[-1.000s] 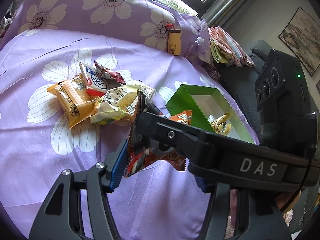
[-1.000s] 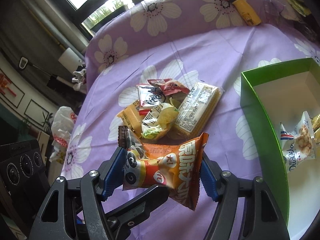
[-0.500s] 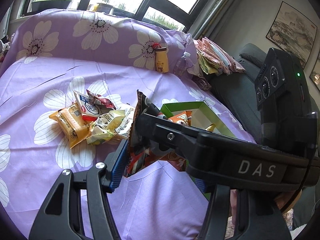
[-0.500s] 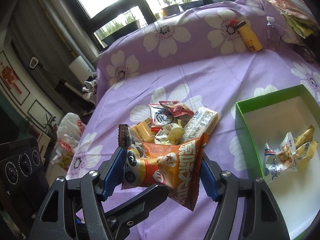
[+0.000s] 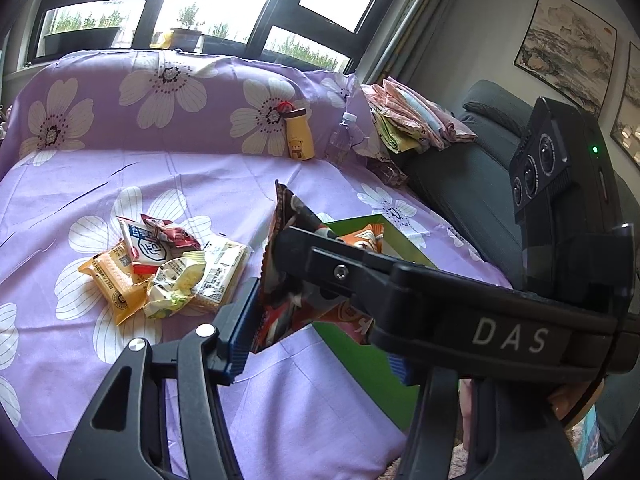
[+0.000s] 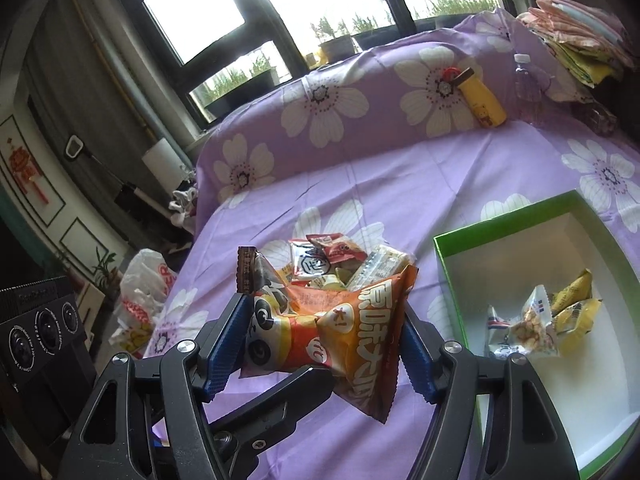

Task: Organize snacks
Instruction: 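Carry the panda-print bag with the right tool over the green box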

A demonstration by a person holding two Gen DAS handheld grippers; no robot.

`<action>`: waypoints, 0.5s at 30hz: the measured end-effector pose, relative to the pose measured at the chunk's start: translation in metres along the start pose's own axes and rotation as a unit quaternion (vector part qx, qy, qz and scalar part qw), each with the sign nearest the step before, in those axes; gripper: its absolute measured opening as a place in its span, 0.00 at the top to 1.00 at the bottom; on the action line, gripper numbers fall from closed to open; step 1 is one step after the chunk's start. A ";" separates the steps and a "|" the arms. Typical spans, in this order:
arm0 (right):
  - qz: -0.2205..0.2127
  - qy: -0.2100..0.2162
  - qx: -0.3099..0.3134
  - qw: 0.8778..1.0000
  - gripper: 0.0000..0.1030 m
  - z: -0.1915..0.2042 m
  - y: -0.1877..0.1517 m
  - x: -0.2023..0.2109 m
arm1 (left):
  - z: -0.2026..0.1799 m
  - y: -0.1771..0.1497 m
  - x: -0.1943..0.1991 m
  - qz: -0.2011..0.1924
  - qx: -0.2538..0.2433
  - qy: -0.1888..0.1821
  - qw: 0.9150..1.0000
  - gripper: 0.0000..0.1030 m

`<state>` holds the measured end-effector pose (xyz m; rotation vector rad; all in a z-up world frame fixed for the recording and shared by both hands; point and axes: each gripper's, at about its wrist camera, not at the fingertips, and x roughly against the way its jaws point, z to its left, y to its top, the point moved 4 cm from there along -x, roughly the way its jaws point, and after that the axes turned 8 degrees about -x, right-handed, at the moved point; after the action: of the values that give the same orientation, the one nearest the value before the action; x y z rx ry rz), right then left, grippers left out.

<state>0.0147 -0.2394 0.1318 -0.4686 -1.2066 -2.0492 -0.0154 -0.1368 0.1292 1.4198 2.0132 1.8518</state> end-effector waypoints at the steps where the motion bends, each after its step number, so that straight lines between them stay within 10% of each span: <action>1: -0.002 0.000 -0.003 1.000 0.29 -0.004 0.002 0.003 | -0.004 0.002 -0.003 0.000 -0.003 0.000 1.000 0.47; 15: -0.045 -0.016 -0.057 0.997 0.29 -0.065 0.023 0.041 | -0.058 0.021 -0.044 0.024 -0.046 -0.027 0.998 0.52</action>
<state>0.0056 -0.3187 0.1382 -0.5123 -1.1525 -2.2038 -0.0127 -0.2118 0.1401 1.4891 1.8606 1.8755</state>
